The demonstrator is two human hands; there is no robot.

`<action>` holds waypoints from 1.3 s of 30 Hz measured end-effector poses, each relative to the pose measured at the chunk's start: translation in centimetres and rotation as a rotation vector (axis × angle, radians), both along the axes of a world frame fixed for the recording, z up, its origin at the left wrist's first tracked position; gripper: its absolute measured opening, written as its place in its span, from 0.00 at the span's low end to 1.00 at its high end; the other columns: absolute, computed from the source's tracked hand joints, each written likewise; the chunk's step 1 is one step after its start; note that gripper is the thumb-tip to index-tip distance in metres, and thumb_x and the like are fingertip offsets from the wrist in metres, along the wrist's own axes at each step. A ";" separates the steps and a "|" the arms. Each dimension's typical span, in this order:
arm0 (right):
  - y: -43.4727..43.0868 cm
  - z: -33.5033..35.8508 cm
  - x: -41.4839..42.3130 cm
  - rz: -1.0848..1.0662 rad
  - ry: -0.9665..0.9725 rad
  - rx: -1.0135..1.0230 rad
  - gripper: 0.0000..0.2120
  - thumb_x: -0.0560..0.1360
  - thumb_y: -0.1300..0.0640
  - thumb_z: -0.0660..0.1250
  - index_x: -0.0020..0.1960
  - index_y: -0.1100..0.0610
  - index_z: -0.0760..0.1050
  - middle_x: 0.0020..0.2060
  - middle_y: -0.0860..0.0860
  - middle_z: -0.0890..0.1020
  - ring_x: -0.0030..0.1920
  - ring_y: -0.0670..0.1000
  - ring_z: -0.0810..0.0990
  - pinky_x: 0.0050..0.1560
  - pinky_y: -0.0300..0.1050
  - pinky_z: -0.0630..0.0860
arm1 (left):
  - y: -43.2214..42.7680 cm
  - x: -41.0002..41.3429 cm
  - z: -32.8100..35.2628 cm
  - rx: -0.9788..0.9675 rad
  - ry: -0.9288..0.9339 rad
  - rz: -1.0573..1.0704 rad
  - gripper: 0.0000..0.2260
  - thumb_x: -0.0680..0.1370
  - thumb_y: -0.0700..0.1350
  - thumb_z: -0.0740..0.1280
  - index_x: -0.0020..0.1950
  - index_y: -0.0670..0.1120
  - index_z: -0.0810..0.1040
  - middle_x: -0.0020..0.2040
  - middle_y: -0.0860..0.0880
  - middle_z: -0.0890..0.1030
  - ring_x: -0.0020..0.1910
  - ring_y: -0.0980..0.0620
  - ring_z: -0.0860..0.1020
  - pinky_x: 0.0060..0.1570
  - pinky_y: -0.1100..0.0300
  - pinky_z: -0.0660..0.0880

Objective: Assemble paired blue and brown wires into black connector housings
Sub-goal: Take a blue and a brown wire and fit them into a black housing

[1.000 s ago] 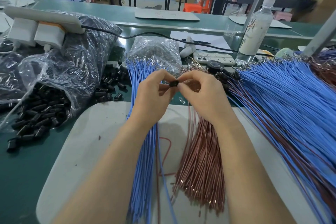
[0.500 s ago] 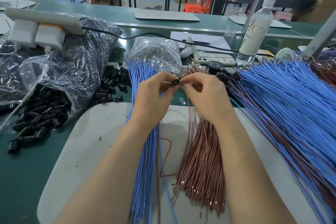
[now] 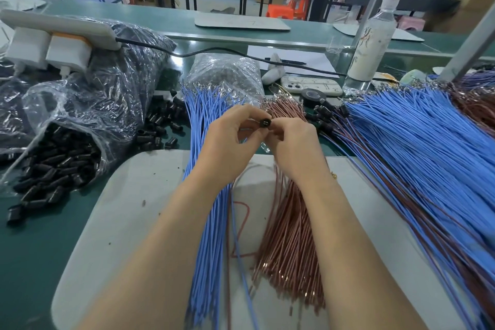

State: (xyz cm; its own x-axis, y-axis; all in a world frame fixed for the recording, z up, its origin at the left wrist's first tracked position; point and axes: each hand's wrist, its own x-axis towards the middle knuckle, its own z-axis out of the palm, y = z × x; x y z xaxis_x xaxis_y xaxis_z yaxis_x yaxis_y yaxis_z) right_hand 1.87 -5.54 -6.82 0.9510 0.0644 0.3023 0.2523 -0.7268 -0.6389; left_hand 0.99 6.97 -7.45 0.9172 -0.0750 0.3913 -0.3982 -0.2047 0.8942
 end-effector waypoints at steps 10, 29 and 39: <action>0.3 -0.2 -0.1 -0.020 -0.002 -0.004 0.09 0.74 0.62 0.65 0.51 0.57 0.82 0.43 0.55 0.84 0.42 0.51 0.77 0.44 0.39 0.70 | 0.1 0.2 -0.2 0.015 -0.003 0.030 0.14 0.74 0.31 0.67 0.47 0.51 0.78 0.49 0.46 0.81 0.47 0.56 0.81 0.52 0.64 0.76; 1.4 0.8 -0.9 -0.147 -0.218 -0.002 0.11 0.74 0.49 0.68 0.46 0.56 0.79 0.41 0.53 0.81 0.43 0.54 0.79 0.47 0.50 0.76 | -0.1 0.5 -1.0 0.166 -0.119 0.187 0.10 0.74 0.33 0.67 0.49 0.47 0.73 0.47 0.46 0.80 0.45 0.50 0.79 0.47 0.64 0.75; 1.3 0.8 -0.9 -0.170 -0.227 0.018 0.12 0.74 0.48 0.69 0.45 0.57 0.80 0.41 0.53 0.81 0.43 0.54 0.78 0.48 0.51 0.74 | -0.2 0.6 -1.3 0.338 -0.132 0.278 0.07 0.74 0.41 0.69 0.51 0.46 0.78 0.46 0.51 0.79 0.36 0.54 0.73 0.40 0.60 0.73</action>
